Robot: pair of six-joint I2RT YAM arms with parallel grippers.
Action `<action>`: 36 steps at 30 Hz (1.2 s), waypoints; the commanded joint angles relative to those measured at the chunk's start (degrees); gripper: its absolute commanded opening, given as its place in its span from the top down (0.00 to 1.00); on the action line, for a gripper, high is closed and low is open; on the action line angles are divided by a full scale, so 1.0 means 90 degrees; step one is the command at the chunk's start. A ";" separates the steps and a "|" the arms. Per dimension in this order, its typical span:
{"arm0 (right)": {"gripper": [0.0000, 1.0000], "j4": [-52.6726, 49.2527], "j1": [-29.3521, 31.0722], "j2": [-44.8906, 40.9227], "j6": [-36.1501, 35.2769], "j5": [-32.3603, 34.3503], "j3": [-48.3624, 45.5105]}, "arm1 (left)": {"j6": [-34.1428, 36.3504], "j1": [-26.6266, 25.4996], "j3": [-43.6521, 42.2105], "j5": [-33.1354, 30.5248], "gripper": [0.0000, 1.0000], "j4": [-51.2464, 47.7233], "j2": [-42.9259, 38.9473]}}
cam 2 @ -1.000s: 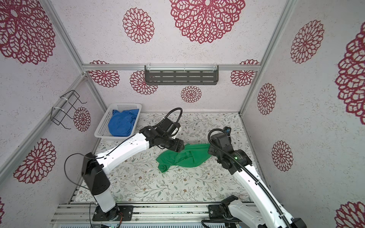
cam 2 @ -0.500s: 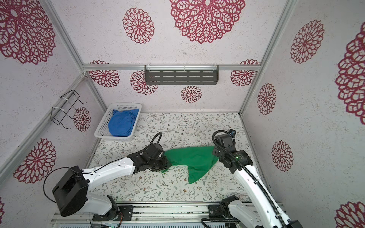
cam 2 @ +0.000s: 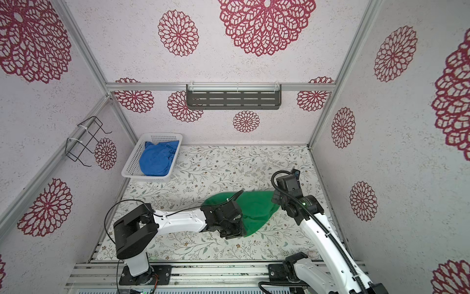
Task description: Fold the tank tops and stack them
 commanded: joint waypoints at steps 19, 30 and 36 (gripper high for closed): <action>1.00 -0.0154 -0.0040 -0.0835 -0.0232 0.0081 -0.0296 | 0.1207 -0.0068 0.1703 0.0064 0.76 -0.1720 0.1788; 1.00 -0.0356 -0.0038 -0.1035 -0.0240 -0.1195 -0.0008 | 0.1784 0.0821 0.1395 -0.0201 1.00 -0.1352 0.0057; 1.00 -0.0089 -0.0026 -0.0974 -0.0282 -0.1873 0.0481 | 0.1917 0.1195 0.1409 -0.0290 1.00 -0.1410 -0.1279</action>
